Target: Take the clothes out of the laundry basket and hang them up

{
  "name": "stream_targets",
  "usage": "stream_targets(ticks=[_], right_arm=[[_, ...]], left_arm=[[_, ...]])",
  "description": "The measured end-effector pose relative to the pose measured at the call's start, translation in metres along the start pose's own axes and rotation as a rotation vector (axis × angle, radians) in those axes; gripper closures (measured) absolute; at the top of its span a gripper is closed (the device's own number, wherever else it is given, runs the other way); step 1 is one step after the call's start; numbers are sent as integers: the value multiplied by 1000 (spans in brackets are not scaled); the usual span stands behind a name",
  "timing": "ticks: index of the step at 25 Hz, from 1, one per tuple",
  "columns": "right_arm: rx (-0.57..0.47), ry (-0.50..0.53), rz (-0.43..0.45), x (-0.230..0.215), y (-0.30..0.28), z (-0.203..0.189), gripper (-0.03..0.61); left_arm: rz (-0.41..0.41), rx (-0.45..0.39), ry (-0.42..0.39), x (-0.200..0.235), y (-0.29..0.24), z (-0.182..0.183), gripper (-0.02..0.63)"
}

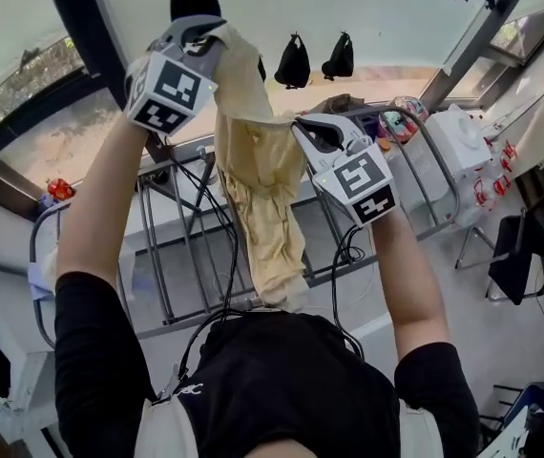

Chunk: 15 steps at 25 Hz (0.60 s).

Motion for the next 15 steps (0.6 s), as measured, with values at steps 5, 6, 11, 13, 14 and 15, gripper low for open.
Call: stream_targets(ticks=[5,6,11,13,14,15], right_arm=[[85,-75,24,18,20,-37,554],[100,-94,39,24,24,-43,554],[157,-120,121,63,33,-59,554],[151,-106,154,79,33,-51,554],[144,-98,172,88,33,-46,554],[137,-94,191,97,33,-40,554]], left_arm=[[-131,6,30,-69,-18,-17,603],[-152,11,37,-78,-21,-21,603],[-202,39,90,-105,-13,-44,603],[-188,49,126,-104,1,-54,603],[-184,54,145,-102,9,-59,603],[-187,58,160,-102,17,-64,603]])
Point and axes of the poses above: the fingertips, and each gripper's own axes: y backward along the fingers, x to its left, z out of its top, the point moved 3 cm from there along y, backward along the fingers, and after that the axes turned 15 degrees about -z, right-handed, at the moved point
